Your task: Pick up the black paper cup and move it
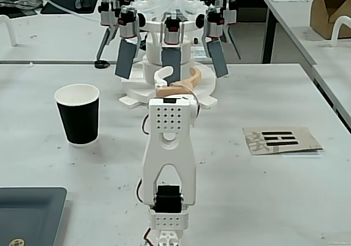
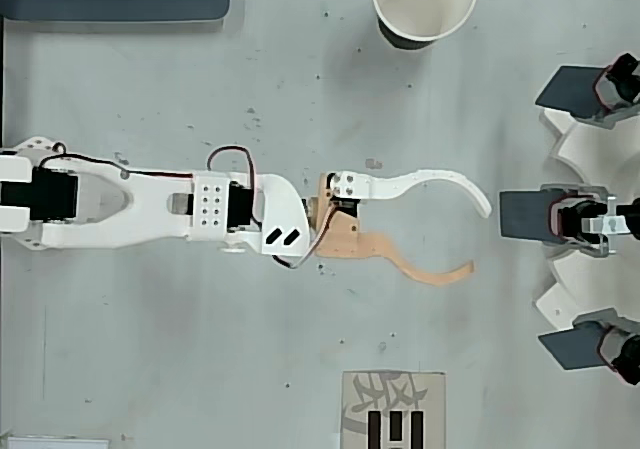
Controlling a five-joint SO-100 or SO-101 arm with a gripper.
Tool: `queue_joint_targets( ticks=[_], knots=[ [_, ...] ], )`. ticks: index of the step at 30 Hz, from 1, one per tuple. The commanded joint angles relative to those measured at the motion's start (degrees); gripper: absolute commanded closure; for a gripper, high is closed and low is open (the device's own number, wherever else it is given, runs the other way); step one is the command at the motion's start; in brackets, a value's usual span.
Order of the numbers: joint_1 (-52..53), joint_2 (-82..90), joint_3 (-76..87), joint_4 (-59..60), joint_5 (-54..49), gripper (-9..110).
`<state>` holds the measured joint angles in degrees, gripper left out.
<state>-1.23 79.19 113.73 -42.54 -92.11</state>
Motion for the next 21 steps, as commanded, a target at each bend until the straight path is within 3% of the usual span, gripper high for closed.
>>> queue_joint_targets(
  ticks=[1, 21],
  knots=[
    [0.88, 9.76, 7.29, -1.23, -3.78, 90],
    [0.97, 15.03, 13.97, -3.78, -4.13, 89]
  ],
)
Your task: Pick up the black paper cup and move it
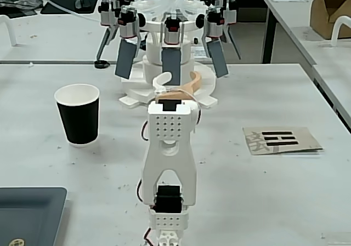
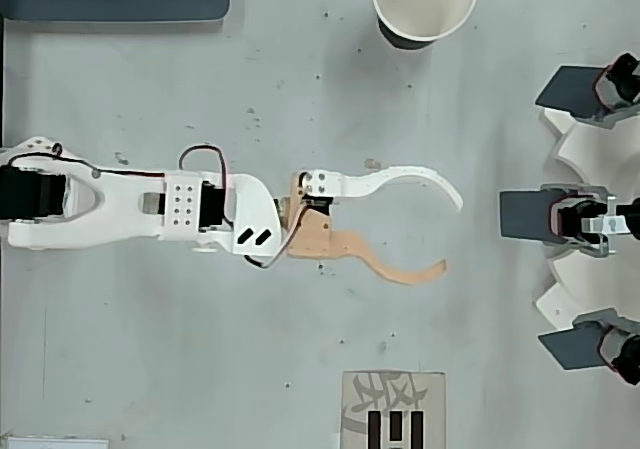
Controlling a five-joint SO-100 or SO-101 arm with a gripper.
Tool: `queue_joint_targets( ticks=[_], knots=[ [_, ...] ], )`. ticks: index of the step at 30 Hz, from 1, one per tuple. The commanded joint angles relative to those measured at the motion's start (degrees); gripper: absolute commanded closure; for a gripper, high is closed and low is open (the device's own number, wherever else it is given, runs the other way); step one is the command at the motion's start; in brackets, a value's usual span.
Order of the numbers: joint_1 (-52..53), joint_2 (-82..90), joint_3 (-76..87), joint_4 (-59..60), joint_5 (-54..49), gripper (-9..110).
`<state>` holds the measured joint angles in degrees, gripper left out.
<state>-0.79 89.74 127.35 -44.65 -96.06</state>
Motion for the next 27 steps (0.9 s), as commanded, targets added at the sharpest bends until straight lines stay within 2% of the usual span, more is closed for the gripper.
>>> queue_joint_targets(
  ticks=[1, 27],
  knots=[
    [0.53, 5.36, 1.23, -1.93, -0.18, 89],
    [0.26, 20.30, 27.16, -12.74, 0.53, 83]
  ],
)
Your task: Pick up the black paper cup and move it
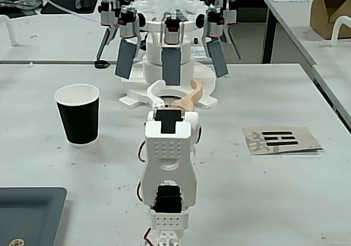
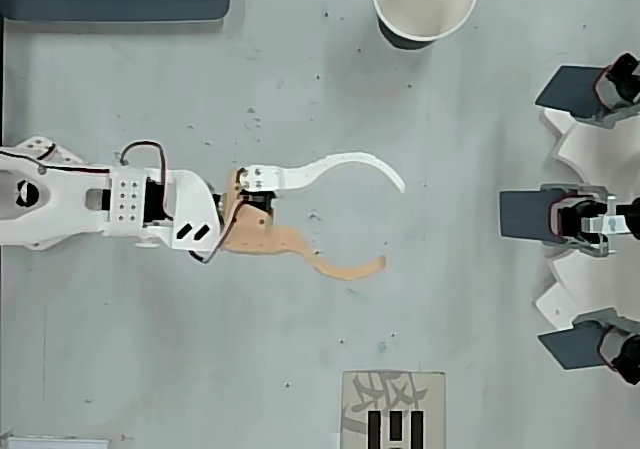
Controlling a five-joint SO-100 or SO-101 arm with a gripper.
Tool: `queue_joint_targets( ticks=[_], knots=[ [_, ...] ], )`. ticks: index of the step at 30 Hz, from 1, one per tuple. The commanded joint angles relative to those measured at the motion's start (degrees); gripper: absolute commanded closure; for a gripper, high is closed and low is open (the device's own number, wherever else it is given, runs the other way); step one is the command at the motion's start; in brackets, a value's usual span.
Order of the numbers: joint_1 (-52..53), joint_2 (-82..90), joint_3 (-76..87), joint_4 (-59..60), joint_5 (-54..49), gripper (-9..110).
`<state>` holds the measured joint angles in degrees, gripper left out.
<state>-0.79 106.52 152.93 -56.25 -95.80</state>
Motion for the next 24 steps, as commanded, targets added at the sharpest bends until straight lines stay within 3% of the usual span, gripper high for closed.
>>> queue_joint_targets(
  ticks=[1, 11, 24],
  knots=[
    [0.26, 4.13, 2.72, -1.58, 0.18, 84],
    [0.18, 9.40, 13.36, -6.42, 0.70, 82],
    [-8.09, 15.03, 21.97, -8.61, 2.37, 66]
  ],
)
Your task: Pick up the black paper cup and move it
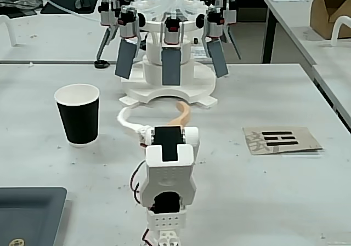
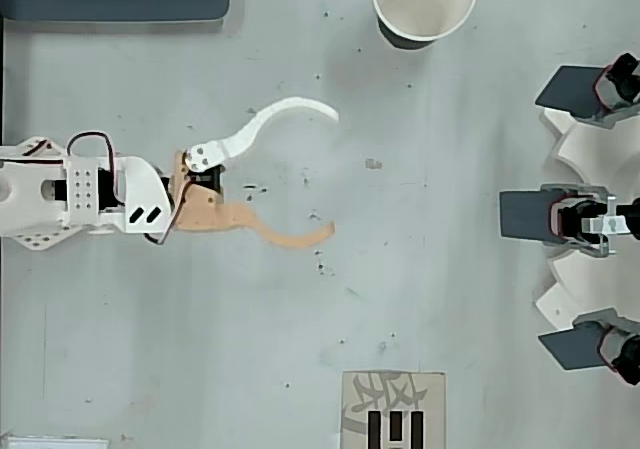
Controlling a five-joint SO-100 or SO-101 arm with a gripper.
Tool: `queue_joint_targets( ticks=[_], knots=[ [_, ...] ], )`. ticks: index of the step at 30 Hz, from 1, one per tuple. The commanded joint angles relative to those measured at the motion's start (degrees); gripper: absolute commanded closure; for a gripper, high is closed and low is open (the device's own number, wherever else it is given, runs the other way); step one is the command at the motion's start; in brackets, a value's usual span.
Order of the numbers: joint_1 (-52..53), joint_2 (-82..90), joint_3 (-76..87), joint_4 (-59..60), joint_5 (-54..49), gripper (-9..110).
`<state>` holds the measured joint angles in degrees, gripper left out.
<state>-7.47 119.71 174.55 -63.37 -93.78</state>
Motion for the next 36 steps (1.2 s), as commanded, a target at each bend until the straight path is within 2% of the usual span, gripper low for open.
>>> queue_joint_targets(
  ticks=[1, 15, 20, 36],
  knots=[
    [-2.11, 1.93, 0.53, -1.58, 0.35, 65],
    [-5.01, 2.81, 2.55, -0.97, 0.35, 48],
    [-6.77, 1.14, -0.18, -0.35, 0.44, 47],
    [-13.36, -17.58, -22.68, -0.62, 0.97, 46]
  ],
)
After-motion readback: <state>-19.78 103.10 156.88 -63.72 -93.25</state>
